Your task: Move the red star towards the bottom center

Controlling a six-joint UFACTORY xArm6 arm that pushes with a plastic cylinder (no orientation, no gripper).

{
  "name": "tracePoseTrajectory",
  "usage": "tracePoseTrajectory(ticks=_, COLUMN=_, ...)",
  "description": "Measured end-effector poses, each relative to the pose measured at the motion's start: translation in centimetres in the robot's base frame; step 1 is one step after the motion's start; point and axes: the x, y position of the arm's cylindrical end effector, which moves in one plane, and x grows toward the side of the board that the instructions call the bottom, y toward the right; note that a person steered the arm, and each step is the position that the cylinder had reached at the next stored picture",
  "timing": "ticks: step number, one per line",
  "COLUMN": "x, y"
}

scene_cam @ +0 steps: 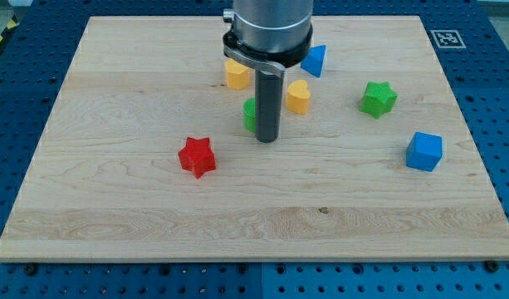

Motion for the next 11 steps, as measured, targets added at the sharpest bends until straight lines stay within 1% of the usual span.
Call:
tracePoseTrajectory(ticks=1, x=-0.1, y=-0.8)
tracePoseTrajectory(ticks=2, x=0.0, y=-2.8)
tracePoseTrajectory(ticks=3, x=0.4, y=-7.7)
tracePoseTrajectory(ticks=4, x=2.3, y=-13.1)
tracePoseTrajectory(ticks=5, x=2.6, y=-14.3)
tracePoseTrajectory(ticks=6, x=3.8, y=-14.0)
tracePoseTrajectory(ticks=7, x=5.0, y=-12.1)
tracePoseTrajectory(ticks=8, x=5.1, y=-11.3)
tracePoseTrajectory(ticks=9, x=5.1, y=-7.6)
tracePoseTrajectory(ticks=11, x=5.1, y=1.8)
